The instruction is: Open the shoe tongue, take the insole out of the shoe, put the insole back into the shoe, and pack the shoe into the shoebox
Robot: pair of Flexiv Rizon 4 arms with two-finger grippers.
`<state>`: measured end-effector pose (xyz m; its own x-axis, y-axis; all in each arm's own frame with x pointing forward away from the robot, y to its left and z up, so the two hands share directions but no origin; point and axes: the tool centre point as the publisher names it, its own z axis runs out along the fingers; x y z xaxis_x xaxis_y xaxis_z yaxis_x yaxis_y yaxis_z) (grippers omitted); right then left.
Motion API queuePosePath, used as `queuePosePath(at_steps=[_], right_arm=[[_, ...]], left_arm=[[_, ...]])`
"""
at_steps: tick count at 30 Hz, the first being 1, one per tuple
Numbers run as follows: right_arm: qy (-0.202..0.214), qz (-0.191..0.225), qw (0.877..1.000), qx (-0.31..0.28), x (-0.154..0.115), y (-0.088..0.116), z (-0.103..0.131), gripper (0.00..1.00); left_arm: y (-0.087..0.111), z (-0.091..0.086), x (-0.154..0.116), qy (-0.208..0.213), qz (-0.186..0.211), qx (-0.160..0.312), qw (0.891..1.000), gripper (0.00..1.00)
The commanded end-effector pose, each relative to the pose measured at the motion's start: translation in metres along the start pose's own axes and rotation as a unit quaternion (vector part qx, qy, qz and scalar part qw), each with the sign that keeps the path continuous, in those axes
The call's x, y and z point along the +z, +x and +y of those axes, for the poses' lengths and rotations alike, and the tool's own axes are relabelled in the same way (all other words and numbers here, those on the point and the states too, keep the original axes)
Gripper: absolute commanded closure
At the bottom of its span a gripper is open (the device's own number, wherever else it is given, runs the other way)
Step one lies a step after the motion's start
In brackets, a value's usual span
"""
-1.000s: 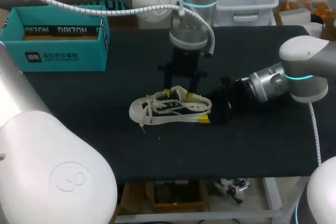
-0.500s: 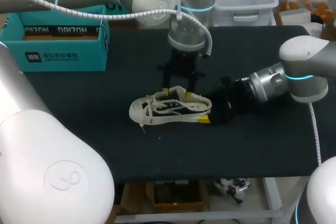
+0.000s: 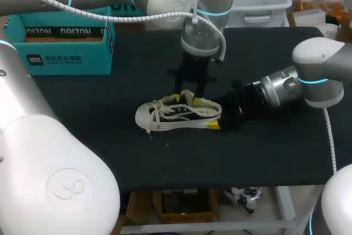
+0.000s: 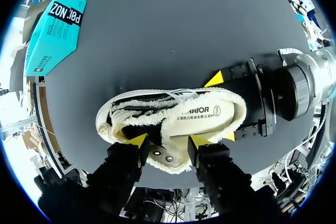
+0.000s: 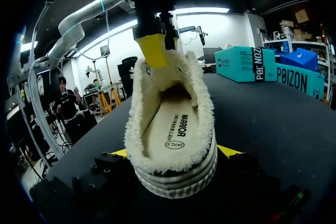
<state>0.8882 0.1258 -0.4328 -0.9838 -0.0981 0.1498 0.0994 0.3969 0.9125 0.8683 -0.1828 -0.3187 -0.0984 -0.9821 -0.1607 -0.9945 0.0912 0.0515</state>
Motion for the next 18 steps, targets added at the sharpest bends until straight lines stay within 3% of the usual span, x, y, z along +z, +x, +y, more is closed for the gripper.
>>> queuePosePath(at_steps=[1, 6, 10, 12, 13, 18], right_arm=[[-0.001, 0.000, 1.000, 0.001, 0.008, -0.004, -0.009, 1.00], [-0.001, 0.000, 1.000, 0.001, 0.008, -0.004, -0.009, 1.00], [-0.001, 0.000, 1.000, 0.001, 0.008, -0.004, -0.009, 1.00], [-0.001, 0.000, 1.000, 0.001, 0.008, -0.004, -0.009, 1.00], [-0.001, 0.000, 1.000, 0.001, 0.008, -0.004, -0.009, 1.00], [-0.001, 0.000, 1.000, 0.001, 0.008, -0.004, -0.009, 1.00]], left_arm=[[0.002, -0.001, 0.004, 0.002, -0.009, -0.008, 1.000, 0.50], [-0.004, -0.003, 0.006, 0.002, -0.009, -0.012, 1.000, 0.64], [-0.007, -0.004, 0.007, 0.001, -0.010, -0.015, 1.000, 0.69], [-0.008, -0.004, 0.007, 0.002, -0.009, -0.015, 1.000, 0.83], [-0.010, -0.004, 0.007, 0.004, -0.006, -0.015, 1.000, 1.00], [-0.016, 0.005, 0.003, 0.011, 0.016, -0.005, 1.000, 1.00]])
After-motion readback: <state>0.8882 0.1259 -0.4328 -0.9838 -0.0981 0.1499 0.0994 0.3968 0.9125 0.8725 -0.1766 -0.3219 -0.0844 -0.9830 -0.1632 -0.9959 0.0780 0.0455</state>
